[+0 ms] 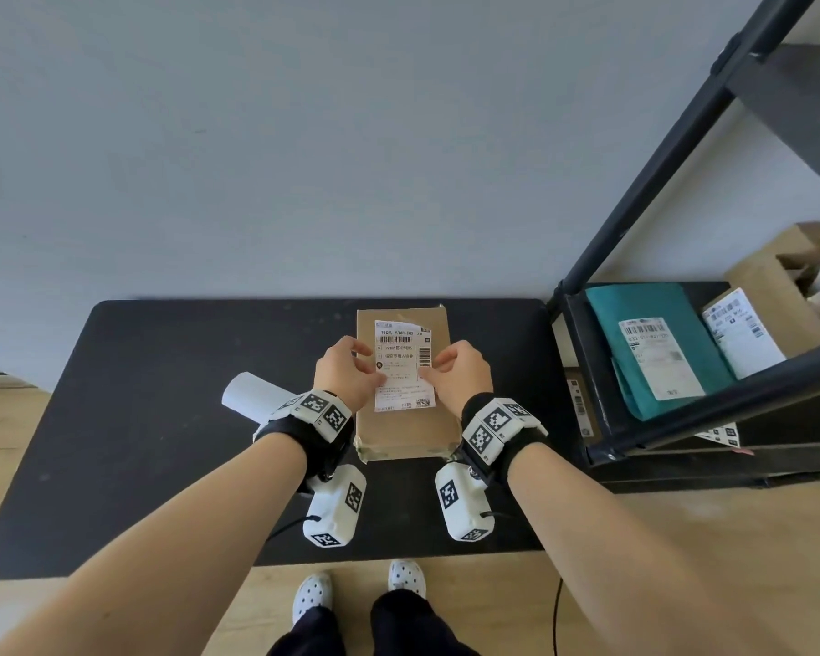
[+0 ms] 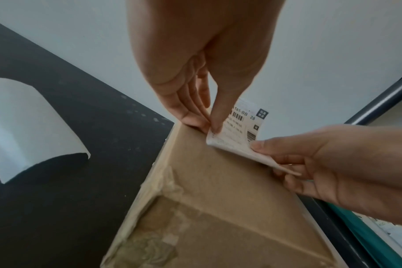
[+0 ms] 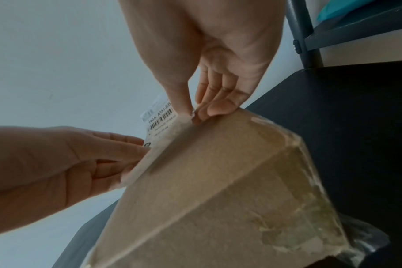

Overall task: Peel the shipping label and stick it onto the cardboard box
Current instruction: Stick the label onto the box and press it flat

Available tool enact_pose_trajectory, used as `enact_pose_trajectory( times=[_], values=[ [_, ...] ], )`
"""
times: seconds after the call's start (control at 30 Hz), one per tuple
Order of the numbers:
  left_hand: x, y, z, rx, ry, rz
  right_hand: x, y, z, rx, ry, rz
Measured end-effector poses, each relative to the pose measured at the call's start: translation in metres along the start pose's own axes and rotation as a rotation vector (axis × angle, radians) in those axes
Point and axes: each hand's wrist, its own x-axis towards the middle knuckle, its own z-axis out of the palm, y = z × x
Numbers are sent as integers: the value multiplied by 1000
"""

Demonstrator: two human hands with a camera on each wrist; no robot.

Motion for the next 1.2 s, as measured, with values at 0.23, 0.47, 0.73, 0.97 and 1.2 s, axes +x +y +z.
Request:
enact_pose_trajectory(
  times=[0.23, 0.47, 0.73, 0.97, 1.2],
  values=[
    [3, 7, 1, 78, -15, 2, -1, -3, 1, -63, 13, -9],
    [2, 8, 3, 109, -20, 5, -2, -4, 1, -100, 5, -22],
    [5, 10, 5, 142, -35, -5, -3, -7, 1, -133, 2, -32],
    [6, 11, 5, 175, -39, -4, -5, -9, 0, -154, -8, -33],
    [3, 9, 2, 246, -32, 34, -5, -9, -3, -212, -21, -55]
  ],
)
